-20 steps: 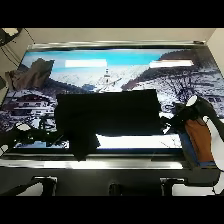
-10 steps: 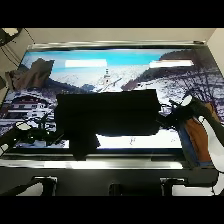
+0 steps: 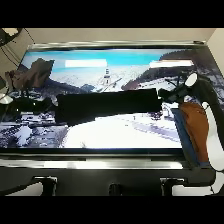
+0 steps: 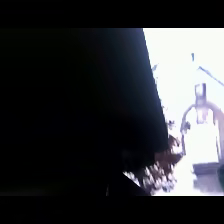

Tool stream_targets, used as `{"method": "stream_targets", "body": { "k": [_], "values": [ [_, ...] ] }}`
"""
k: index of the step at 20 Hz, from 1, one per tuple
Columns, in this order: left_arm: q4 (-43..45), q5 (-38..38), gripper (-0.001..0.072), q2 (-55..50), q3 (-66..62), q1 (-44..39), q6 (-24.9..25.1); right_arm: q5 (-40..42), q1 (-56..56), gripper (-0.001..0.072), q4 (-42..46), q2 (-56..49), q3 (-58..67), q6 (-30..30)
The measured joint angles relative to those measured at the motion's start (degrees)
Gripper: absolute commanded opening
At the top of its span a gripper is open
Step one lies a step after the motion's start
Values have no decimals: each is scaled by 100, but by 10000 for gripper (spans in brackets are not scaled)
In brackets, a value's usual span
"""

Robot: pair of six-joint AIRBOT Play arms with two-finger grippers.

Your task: Fold the shirts.

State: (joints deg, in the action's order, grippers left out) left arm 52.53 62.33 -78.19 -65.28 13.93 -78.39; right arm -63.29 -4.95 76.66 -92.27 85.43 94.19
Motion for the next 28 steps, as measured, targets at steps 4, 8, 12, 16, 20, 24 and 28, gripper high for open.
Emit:
{"method": "stream_targets", "body": {
  "k": [4,8,12,16,20,24,28],
  "values": [
    [4,181,23,-1217,-1388,-55,-245,474,146,54,116,-713,603,267],
    [22,306,31,-2114,-1998,-142,-332,844,190,89,-31,-1217,776,361],
    [-9,382,401,-2522,-2170,-157,-374,1023,186,629,-389,-1384,824,385],
    [-90,833,398,-2612,-2350,-107,-396,988,-26,696,-636,-1377,839,468],
    [-109,1147,396,-2391,-2446,-72,-341,680,-164,689,-745,-1519,839,529],
    [-111,1263,396,-2000,-2474,-61,-192,555,-157,674,-935,-1672,850,529],
    [-122,1303,396,-1602,-2476,-127,-133,299,-101,134,-1180,-1838,850,616]
  ]
}}
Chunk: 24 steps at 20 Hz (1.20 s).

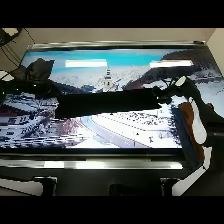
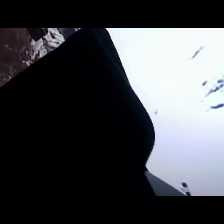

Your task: Fold the shirts.

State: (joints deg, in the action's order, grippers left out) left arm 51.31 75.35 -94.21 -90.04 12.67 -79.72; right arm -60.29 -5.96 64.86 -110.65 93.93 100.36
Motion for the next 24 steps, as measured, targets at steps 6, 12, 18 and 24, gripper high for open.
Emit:
{"method": "stream_targets", "body": {
  "k": [6,12,18,24],
  "values": [
    [-63,15,27,304,0,-485,96,-577,37,55,-59,271,-31,-52],
    [-568,-651,26,337,404,-2024,481,-1139,173,53,-251,1773,-7,-411],
    [-1132,-2122,26,-42,911,-3403,170,-2059,767,54,114,3274,-4,-227],
    [-2013,-2586,27,-684,999,-4019,33,-2570,1123,54,332,4277,-7,337]
  ]
}}
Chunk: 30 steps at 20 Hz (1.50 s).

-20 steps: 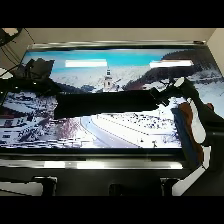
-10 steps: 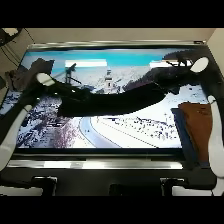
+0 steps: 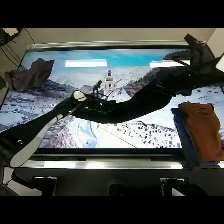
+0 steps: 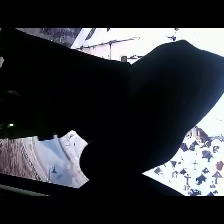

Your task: Fold the shirts.

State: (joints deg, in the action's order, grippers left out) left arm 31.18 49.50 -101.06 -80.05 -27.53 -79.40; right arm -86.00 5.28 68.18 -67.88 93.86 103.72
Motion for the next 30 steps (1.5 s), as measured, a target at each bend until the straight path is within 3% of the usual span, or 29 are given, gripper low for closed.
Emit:
{"method": "stream_targets", "body": {
  "k": [5,9,11,14,18,22,23,25,30],
  "values": [
    [-1390,-138,26,-505,4,-645,372,-42,55,54,37,376,0,258],
    [-2085,-98,21,-619,9,-619,918,330,68,54,-20,280,0,308],
    [-1790,-52,21,-308,9,-291,1016,531,72,54,-208,94,0,291],
    [-579,90,23,603,9,553,835,981,315,54,-560,-330,-2,149],
    [966,247,24,2059,7,2050,476,1985,1178,54,-852,-1130,-2,101],
    [1631,789,24,3261,7,3427,345,3296,2039,56,-1539,-2181,-4,105],
    [1698,935,25,3495,9,3668,341,3659,2221,152,-1738,-2455,-2,116],
    [1805,1158,25,3932,7,4044,332,4201,2490,720,-2024,-2924,-4,328],
    [2031,1399,25,4461,20,4382,339,4275,2444,694,-2197,-3346,-7,675]
  ]
}}
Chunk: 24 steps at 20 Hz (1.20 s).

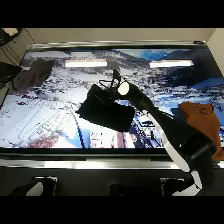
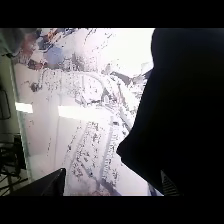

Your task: Fold the shirts.

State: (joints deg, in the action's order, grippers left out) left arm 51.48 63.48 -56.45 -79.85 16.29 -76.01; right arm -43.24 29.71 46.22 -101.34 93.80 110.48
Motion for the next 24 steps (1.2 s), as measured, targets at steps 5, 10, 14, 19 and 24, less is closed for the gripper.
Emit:
{"method": "stream_targets", "body": {
  "k": [5,10,14,19,24],
  "values": [
    [94,22,26,90,225,66,66,-1797,-988,631,1635,595,-4,125],
    [125,17,26,105,592,79,173,-3464,-1762,708,2859,916,-774,98],
    [122,2,26,118,708,79,234,-2865,-1836,683,2127,879,-1812,-42],
    [125,4,26,118,745,79,249,-2175,-1864,393,988,546,-2315,-494],
    [120,2,26,116,750,81,249,-1755,-1934,53,562,520,-2275,-793]
  ]
}}
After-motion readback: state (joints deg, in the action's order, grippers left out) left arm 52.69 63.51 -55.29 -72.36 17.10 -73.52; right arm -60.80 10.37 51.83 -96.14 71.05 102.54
